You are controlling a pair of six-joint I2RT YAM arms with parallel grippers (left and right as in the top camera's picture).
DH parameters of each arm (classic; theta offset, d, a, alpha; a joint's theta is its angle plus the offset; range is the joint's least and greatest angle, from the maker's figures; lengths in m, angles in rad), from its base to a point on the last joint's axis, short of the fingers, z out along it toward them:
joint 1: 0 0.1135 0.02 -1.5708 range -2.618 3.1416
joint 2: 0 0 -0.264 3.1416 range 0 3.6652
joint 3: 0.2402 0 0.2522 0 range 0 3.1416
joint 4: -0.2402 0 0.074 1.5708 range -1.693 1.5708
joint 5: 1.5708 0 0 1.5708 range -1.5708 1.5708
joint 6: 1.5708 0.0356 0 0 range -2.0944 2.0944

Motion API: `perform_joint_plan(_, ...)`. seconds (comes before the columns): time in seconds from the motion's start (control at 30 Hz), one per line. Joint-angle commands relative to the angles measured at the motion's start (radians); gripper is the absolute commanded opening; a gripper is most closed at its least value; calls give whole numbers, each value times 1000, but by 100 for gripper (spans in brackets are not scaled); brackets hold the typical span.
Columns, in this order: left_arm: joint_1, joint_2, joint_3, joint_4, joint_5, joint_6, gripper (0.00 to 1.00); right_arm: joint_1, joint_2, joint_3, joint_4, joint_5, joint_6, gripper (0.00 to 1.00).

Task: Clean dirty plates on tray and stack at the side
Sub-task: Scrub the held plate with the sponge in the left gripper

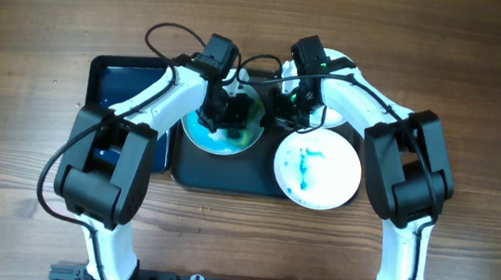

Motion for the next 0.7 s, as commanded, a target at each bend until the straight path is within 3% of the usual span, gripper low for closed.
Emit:
perform_joint_plan(0.0,17,13,-2,15,-412,-251,4,-1,37,1,0,32,2,4)
perform_joint_plan(0.13,19,13,-2,-26,-582,-366,4,-1,37,1,0,31,2,4)
perform_joint_plan(0.2,18,13,-2,-82,-562,-378,4,-1,37,1,0,31,2,4)
perform_joint_plan(0.3,5,13,-5,-174,-410,-340,4,-1,37,1,1,31,0,4)
perform_joint_plan(0.43,-46,13,-20,-180,-25,-47,4,-1,37,1,2,31,0,4)
perform_joint_plan(0.5,-80,14,-20,-172,64,25,4,-1,37,1,2,31,0,4)
perform_joint_plan(0.57,-114,14,-20,-137,8,18,4,-1,37,1,1,31,0,4)
perform_joint_plan(0.67,-137,15,-20,-72,-245,-127,4,-1,37,1,1,27,-1,4)
